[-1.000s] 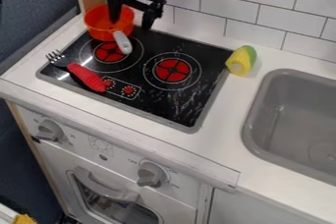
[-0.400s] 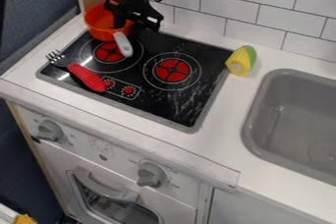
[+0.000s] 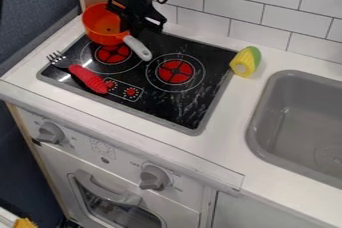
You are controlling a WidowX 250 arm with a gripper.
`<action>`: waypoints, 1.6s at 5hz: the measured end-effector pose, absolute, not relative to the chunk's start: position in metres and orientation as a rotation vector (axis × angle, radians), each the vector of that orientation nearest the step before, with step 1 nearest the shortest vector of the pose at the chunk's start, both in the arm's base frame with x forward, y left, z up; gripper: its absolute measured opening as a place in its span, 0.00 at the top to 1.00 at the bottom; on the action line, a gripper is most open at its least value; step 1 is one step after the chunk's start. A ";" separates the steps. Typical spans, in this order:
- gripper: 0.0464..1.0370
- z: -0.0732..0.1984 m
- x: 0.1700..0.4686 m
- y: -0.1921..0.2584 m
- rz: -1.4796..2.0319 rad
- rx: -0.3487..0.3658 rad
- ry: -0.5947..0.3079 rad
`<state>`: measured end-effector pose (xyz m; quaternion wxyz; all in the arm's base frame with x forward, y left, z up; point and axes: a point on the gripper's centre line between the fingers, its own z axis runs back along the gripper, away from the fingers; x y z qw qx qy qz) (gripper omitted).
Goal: Move the pot to the front right side of the burner
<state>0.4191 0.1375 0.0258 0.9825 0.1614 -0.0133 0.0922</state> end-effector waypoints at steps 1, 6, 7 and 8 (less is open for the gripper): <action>0.95 0.034 0.418 0.126 0.156 0.289 -0.028; 0.95 0.108 0.350 0.022 -0.099 0.104 -0.133; 0.95 0.091 0.325 -0.009 -0.223 0.075 -0.099; 0.95 0.073 0.308 -0.020 -0.289 0.111 -0.053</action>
